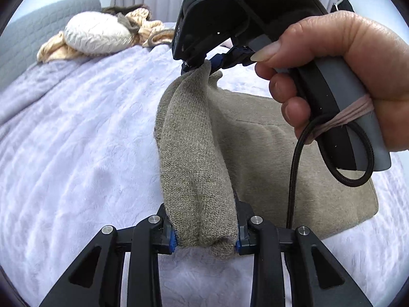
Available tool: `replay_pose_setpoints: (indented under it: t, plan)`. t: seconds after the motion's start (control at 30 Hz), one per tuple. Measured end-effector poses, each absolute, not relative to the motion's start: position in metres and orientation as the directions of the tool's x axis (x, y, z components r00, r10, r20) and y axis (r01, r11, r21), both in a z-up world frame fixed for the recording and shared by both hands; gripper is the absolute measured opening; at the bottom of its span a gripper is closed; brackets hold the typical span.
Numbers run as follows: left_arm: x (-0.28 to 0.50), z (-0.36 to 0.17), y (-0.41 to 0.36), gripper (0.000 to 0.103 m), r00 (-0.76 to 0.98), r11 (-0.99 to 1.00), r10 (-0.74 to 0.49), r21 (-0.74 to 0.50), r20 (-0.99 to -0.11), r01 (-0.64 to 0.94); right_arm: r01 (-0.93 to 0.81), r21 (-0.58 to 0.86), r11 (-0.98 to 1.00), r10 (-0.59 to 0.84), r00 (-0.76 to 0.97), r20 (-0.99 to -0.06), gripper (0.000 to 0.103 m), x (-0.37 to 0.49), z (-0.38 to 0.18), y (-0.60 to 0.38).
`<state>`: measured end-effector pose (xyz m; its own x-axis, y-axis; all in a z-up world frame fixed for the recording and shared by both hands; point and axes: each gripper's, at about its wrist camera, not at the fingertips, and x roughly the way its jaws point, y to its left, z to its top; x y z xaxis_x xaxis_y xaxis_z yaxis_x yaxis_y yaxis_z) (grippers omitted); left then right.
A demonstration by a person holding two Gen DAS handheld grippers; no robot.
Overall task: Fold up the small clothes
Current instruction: 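Lift the edge with both grippers and fold it over the sweater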
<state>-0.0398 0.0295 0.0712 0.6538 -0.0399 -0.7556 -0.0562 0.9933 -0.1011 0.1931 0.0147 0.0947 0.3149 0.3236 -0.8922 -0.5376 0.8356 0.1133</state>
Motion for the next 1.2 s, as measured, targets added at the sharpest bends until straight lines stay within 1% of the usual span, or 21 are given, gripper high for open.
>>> replay_pose_setpoints:
  t: [0.13,0.4,0.43,0.53,0.8,1.0,1.2]
  plan:
    - [-0.042,0.079,-0.005,0.030,0.656,0.999,-0.021,-0.044,-0.755,-0.019,-0.522,0.147,0.840,0.364,0.342,-0.866,0.022,0.190,0.113,-0.019]
    - [-0.042,0.090,-0.048,0.030,0.646,0.998,-0.013,0.032,-0.763,0.057,-0.497,0.167,0.852,0.385,0.377,-0.842,0.022,0.191,0.133,-0.090]
    - [-0.031,0.094,-0.054,0.030,0.646,0.997,-0.010,0.042,-0.763,0.066,-0.496,0.167,0.852,0.386,0.381,-0.840,0.022,0.191,0.134,-0.098]
    - [-0.029,0.099,-0.071,0.030,0.641,0.993,-0.004,0.074,-0.767,0.095,-0.487,0.168,0.857,0.386,0.390,-0.836,0.022,0.193,0.138,-0.123]
    - [-0.021,0.103,-0.121,0.029,0.639,0.968,0.011,0.169,-0.769,0.187,-0.486,0.191,0.853,0.409,0.394,-0.823,0.022,0.199,0.140,-0.186]
    - [-0.008,0.106,-0.158,0.029,0.626,0.951,-0.003,0.191,-0.780,0.243,-0.491,0.207,0.847,0.429,0.399,-0.810,0.022,0.206,0.138,-0.226]
    - [0.018,0.093,-0.189,0.029,0.599,0.932,0.024,0.235,-0.800,0.277,-0.492,0.207,0.846,0.429,0.397,-0.812,0.022,0.217,0.124,-0.259]
